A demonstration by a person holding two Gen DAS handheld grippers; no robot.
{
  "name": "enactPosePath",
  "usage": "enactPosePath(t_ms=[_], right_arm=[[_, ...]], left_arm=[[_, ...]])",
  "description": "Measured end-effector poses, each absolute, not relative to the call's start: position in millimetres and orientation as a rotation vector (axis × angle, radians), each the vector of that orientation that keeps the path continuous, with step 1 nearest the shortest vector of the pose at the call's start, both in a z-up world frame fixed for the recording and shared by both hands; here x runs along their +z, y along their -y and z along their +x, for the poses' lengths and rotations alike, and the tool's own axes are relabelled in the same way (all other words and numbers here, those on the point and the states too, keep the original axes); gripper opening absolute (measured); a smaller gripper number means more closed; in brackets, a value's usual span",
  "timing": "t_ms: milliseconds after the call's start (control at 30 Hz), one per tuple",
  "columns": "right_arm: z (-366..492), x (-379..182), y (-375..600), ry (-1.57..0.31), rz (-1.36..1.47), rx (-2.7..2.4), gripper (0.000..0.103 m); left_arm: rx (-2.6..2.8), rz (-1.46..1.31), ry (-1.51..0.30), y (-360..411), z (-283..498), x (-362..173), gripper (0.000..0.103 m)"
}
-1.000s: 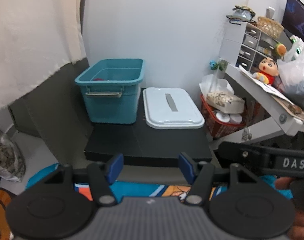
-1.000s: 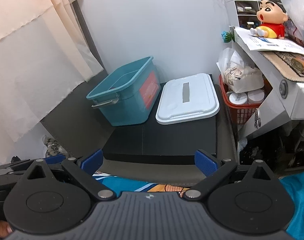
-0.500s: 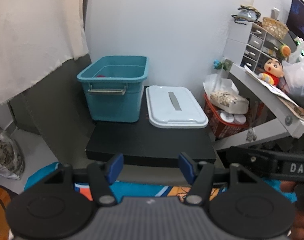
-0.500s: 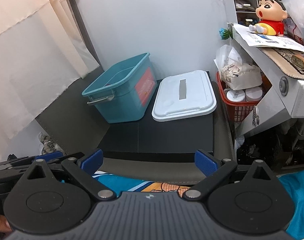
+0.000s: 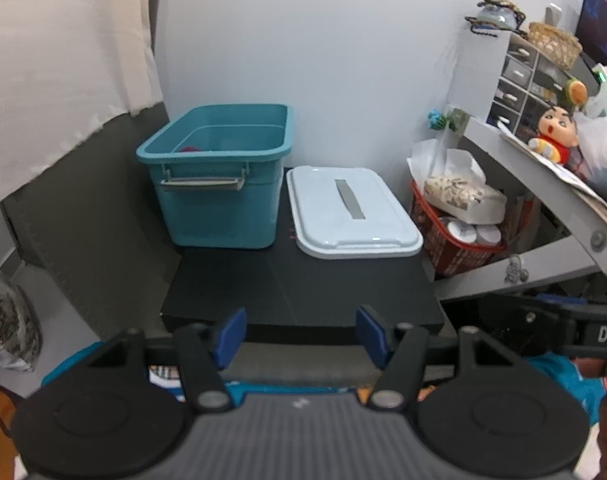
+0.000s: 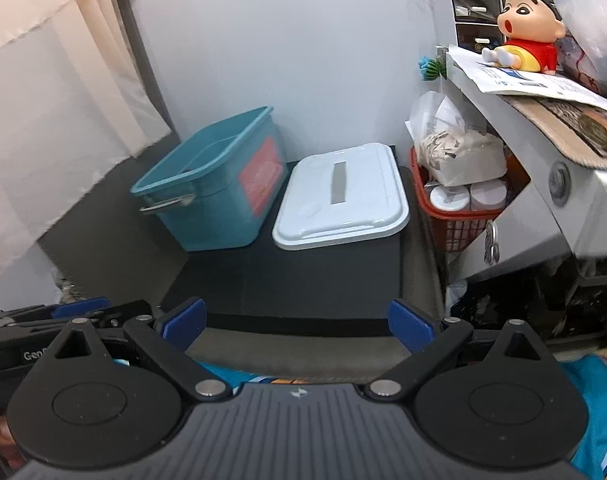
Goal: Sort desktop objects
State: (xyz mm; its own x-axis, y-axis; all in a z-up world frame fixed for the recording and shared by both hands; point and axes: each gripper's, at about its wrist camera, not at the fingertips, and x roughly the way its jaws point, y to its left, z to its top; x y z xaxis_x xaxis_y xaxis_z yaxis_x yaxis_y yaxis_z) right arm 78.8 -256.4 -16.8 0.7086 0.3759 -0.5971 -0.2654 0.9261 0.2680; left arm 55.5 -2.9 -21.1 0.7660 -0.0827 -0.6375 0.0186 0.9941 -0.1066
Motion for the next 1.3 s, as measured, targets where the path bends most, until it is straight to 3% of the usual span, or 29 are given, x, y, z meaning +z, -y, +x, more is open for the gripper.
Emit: enactPosePath(t_ms=[333,767,1300], right_arm=[[130.6,-18.7,249.1,-0.714,0.104,0.395,0.099],[201.8,-51.2,244.0,-0.692,0.101,0.291,0.080],[254.3,-80.3,237.2,-0.670,0.107,0.251,0.080]], left_arm=[[-0.111,-0.075,-0.708,4.5,109.6,-36.0,0.063],[-0.162,-0.038,-0.680,9.4,184.0,-56.6,0.062],[-0.179,-0.067,-0.689,1.3,228.8,-98.4,0.061]])
